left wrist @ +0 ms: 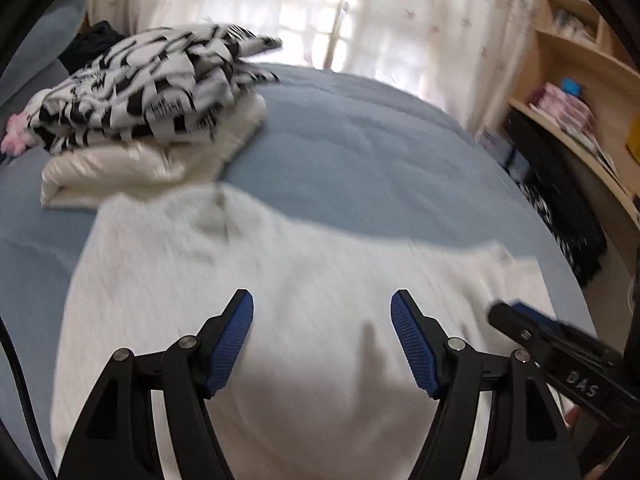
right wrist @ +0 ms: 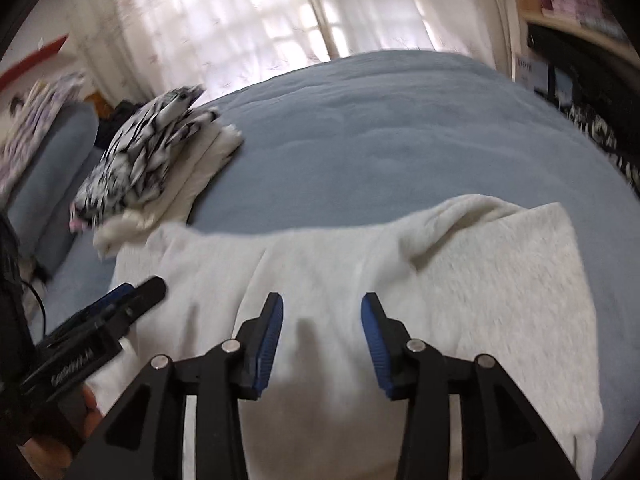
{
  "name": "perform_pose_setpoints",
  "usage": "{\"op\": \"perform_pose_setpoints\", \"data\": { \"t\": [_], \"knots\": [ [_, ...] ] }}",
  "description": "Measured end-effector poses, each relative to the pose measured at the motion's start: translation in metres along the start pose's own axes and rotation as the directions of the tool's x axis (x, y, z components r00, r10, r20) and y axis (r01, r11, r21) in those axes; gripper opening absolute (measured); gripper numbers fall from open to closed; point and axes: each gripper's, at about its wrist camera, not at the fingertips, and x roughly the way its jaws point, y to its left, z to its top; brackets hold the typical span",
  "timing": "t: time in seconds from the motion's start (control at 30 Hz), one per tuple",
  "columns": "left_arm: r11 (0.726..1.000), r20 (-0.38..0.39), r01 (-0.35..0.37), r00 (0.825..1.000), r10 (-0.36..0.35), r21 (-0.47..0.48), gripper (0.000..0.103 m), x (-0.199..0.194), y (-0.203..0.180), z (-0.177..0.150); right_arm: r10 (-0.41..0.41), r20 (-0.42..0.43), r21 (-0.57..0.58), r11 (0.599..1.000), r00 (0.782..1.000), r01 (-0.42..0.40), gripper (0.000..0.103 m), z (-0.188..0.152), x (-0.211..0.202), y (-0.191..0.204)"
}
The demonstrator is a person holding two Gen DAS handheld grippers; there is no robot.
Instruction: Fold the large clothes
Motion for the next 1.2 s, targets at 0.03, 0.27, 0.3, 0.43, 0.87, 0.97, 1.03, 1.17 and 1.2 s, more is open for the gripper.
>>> {"op": "perform_pose_setpoints", "data": {
  "t": [0.03,0.27,0.3,0.43,0.87,0.97,1.03,1.17,1.2],
  "knots": [
    [1.000,-0.009,0.002,1.000,-0.002,0.010,0.070,-0.005,-0.002,-0.009,0.008,-0.001,-0.012,1.000,1.000,-0.008,0.042,-0.005,-0.001,0.005],
    [0.993,-0.084,-0.077,0.993,0.085,0.092,0.074,0.015,-0.004,-0.056,-0.042,-0.100,-0.080,0.996,0.994,0.034,0.043,-0.044,0.025,0.000],
    [0.993,-0.088,-0.083,0.992,0.091,0.090,0.075,0.015,-0.004,-0.056,-0.043,-0.105,-0.077,0.996,0.994,0.035,0.044,-0.045,0.024,-0.001],
    [0.994,-0.112,-0.091,0.989,0.098,0.065,0.075,0.006,-0.001,-0.056,-0.051,-0.141,-0.057,0.997,0.989,0.044,0.047,-0.052,0.011,-0.006],
    [0.994,-0.038,-0.094,0.995,0.092,-0.057,0.075,-0.136,0.034,-0.084,0.021,-0.083,0.054,0.998,0.996,-0.016,0.047,-0.088,-0.093,-0.008],
    [0.992,0.013,-0.113,0.993,0.114,-0.049,0.076,-0.173,0.040,-0.091,0.039,-0.038,0.053,0.998,0.999,-0.037,0.047,-0.096,-0.125,-0.003],
    [0.991,0.042,-0.125,0.991,0.127,-0.043,0.077,-0.198,0.045,-0.098,0.039,-0.011,0.034,0.999,0.999,-0.038,0.047,-0.100,-0.141,0.003],
    [0.986,0.069,-0.164,0.984,0.165,-0.021,0.077,-0.234,0.052,-0.114,0.043,0.036,-0.006,0.999,0.998,-0.043,0.047,-0.113,-0.171,0.013],
    [0.985,0.070,-0.174,0.982,0.175,-0.018,0.077,-0.241,0.054,-0.120,0.053,0.046,-0.018,0.998,0.998,-0.052,0.047,-0.118,-0.179,0.016]
  ]
}}
